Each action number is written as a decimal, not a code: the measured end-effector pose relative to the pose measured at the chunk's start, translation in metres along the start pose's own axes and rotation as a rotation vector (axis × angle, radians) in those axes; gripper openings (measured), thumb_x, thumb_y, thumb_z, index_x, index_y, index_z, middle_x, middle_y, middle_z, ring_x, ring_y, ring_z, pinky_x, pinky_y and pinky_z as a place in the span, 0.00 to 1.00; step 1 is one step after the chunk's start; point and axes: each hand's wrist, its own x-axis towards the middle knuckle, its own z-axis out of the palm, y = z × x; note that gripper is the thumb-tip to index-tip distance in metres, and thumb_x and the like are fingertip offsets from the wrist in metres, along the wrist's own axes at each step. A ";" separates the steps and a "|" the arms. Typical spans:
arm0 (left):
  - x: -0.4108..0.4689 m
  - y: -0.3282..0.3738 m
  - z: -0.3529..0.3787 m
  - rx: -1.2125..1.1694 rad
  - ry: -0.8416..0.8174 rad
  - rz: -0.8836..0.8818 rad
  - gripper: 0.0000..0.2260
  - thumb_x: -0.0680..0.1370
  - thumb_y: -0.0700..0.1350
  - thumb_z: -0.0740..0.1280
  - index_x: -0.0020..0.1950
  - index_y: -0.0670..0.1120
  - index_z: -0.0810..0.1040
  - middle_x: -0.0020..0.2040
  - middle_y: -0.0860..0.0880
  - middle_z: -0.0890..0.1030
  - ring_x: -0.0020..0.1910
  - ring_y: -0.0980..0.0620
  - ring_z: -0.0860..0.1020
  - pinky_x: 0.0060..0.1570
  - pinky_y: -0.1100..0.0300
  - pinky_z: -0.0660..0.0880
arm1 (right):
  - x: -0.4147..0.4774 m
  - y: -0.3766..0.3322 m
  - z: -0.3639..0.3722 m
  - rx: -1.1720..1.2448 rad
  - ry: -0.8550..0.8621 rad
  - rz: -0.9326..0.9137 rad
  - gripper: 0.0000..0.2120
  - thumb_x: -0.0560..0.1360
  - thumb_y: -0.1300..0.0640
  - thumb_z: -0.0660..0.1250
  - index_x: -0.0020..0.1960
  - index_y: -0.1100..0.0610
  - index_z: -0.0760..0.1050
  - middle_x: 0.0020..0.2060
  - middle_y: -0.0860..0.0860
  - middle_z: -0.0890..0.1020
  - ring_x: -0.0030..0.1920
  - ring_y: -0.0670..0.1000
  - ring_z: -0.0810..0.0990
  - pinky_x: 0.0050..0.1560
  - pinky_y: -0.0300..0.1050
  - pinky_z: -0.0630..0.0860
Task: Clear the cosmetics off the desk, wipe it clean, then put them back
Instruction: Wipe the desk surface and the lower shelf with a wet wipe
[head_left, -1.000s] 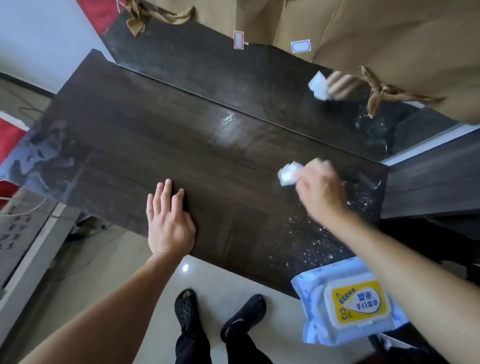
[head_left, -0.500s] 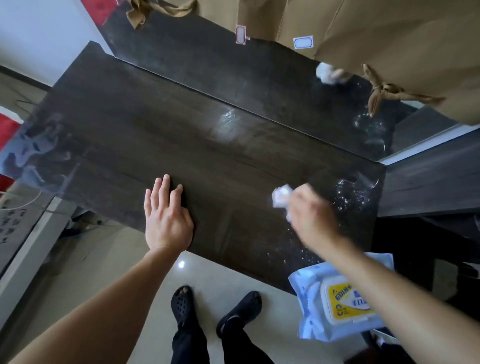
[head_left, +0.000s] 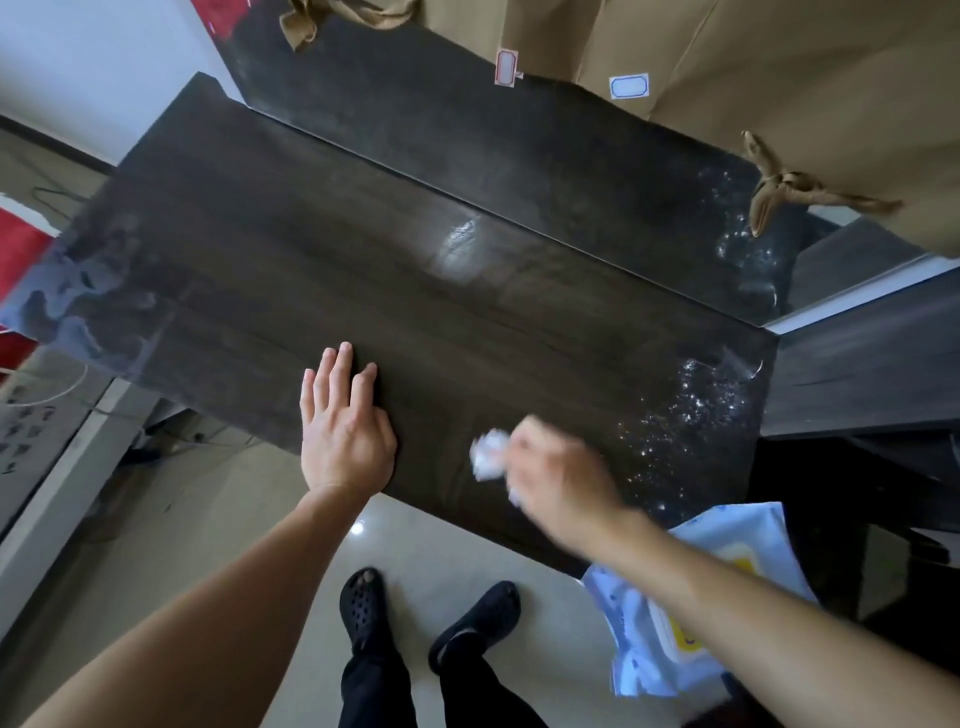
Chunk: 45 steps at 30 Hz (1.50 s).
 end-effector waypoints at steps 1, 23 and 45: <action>0.000 -0.001 0.000 0.002 0.001 0.003 0.19 0.71 0.37 0.59 0.61 0.38 0.75 0.70 0.37 0.68 0.72 0.37 0.62 0.72 0.43 0.55 | 0.024 0.014 -0.007 -0.017 0.095 0.099 0.10 0.70 0.58 0.58 0.43 0.58 0.78 0.37 0.56 0.75 0.33 0.59 0.76 0.28 0.48 0.72; 0.000 -0.009 0.000 -0.025 -0.069 0.046 0.19 0.72 0.38 0.57 0.62 0.36 0.74 0.71 0.34 0.66 0.72 0.34 0.61 0.72 0.42 0.53 | -0.106 -0.061 0.017 0.250 0.150 0.379 0.12 0.71 0.57 0.59 0.48 0.48 0.79 0.39 0.42 0.74 0.42 0.45 0.72 0.41 0.36 0.70; -0.155 0.208 -0.022 -0.872 -0.986 -0.749 0.12 0.74 0.49 0.71 0.51 0.42 0.78 0.39 0.42 0.83 0.32 0.46 0.81 0.31 0.55 0.79 | -0.198 0.123 -0.109 1.345 0.298 1.401 0.11 0.77 0.63 0.54 0.39 0.55 0.71 0.35 0.54 0.77 0.25 0.46 0.78 0.29 0.40 0.73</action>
